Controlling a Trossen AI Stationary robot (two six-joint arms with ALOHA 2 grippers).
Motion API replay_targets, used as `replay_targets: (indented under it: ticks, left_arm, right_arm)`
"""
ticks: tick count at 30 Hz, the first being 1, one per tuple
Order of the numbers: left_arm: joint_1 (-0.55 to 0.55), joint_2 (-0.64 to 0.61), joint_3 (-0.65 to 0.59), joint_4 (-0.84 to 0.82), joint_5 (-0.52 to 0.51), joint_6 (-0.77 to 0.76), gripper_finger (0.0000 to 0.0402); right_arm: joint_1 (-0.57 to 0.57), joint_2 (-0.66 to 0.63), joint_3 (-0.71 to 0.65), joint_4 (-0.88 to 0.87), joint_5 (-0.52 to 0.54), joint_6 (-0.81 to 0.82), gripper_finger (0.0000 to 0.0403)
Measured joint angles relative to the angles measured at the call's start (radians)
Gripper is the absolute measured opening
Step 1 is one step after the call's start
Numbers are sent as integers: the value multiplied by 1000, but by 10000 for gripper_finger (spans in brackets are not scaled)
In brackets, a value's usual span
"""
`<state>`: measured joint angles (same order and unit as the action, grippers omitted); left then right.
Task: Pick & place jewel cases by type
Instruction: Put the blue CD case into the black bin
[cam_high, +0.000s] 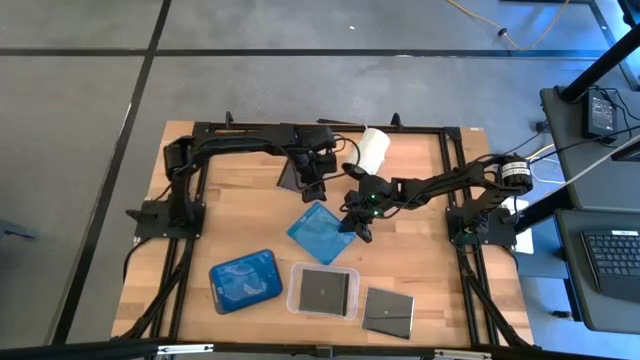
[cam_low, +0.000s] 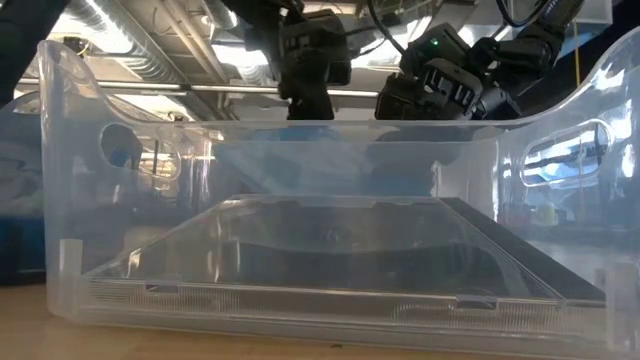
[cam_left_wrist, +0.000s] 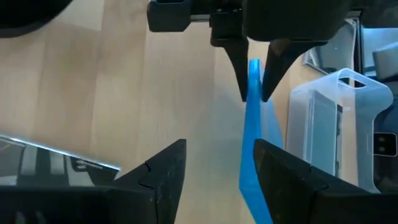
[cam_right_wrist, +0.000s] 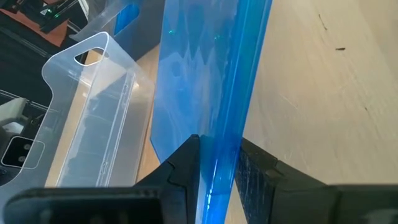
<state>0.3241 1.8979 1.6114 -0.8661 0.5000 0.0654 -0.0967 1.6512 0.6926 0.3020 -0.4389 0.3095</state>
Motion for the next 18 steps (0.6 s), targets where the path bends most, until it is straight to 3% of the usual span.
replay_targets:
  ticks: [8,18]
  left_arm:
    - [-11,46,37,-66,62,42,184]
    - [-34,48,37,-81,60,34,184]
  right_arm:
    - [0,0,0,2,0,-5,91]
    - [-1,0,0,14,1,-8,91]
